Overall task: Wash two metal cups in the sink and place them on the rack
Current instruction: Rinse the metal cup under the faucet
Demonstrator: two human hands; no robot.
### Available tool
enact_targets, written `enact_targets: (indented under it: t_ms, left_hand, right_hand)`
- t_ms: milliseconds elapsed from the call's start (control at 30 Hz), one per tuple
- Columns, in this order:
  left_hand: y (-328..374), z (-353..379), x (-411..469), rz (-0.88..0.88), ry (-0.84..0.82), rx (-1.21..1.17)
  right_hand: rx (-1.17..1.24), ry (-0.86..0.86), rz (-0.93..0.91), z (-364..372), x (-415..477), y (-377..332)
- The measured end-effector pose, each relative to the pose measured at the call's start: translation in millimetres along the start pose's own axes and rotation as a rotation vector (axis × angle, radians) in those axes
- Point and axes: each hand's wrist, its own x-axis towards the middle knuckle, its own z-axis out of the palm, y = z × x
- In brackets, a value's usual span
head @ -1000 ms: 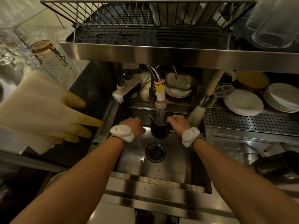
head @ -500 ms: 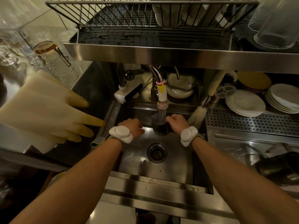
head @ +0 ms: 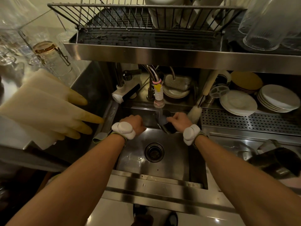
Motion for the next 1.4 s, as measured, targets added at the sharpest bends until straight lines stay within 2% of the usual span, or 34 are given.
enact_targets:
  t_ms: [367,767,1067,1233,1400]
  left_hand:
    - [14,-7,-21,0.024,0.084,0.002]
    - [10,-13,-28,-0.003,0.098,-0.015]
    - [6,-13,-26,-0.006,0.094,-0.005]
    - [6,-15,-24,0.0,0.09,0.004]
    - [5,-13,-19,0.015,0.101,0.02]
  right_hand:
    - [-0.288,0.053,-0.112,-35,-26,-15]
    - [-0.614,0.059,-0.262,-50,-33,-36]
    - [-0.765,0.064,-0.28,-56,-33,-42]
    - [-0.76,0.071,-0.27,-59,-32,-43]
    - [-0.472,0.085,-0.204,-44,-26,-36]
